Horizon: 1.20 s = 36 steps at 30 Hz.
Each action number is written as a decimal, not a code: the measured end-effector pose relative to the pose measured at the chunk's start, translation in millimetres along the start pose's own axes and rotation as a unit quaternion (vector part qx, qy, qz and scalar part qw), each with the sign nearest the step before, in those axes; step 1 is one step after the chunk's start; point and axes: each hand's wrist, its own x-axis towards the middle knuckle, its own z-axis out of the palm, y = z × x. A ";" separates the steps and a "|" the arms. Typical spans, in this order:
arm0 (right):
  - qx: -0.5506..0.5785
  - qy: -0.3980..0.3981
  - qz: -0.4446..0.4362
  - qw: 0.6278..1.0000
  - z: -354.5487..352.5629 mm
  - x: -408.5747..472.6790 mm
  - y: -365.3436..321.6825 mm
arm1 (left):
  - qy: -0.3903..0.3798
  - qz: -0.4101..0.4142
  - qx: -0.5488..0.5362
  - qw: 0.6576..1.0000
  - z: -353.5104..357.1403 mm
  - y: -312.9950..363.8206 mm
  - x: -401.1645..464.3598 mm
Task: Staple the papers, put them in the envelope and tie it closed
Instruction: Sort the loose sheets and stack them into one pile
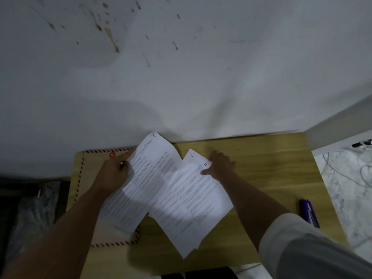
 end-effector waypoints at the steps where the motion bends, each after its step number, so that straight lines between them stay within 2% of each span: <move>1: 0.009 0.000 0.002 1.000 0.6 0.0 -0.4 | 0.002 0.003 -0.001 1.000 -1.6 -0.8 -0.7; 9: 0.121 0.030 0.006 0.992 10.0 0.3 1.4 | -0.005 0.042 -0.024 0.999 -20.8 -10.4 -12.1; 17: 0.079 0.152 0.007 0.985 7.3 -22.8 13.0 | -0.005 0.065 -0.012 0.998 -44.5 -13.3 -28.9; 21: 0.191 0.183 -0.033 0.964 -3.4 -46.3 23.1 | 0.003 0.097 -0.027 0.995 -60.5 -2.2 -47.5; 27: 0.363 0.213 -0.090 0.903 -74.7 -101.6 17.5 | -0.037 0.148 0.003 0.988 -97.7 19.3 -74.5; 31: 0.394 0.238 -0.154 0.874 -141.8 -150.2 -4.3 | -0.021 0.207 -0.005 0.978 -125.2 37.5 -90.5; 36: 0.457 0.166 -0.220 0.846 -208.0 -228.7 -50.6 | 0.038 0.266 -0.040 0.962 -152.3 64.8 -116.5</move>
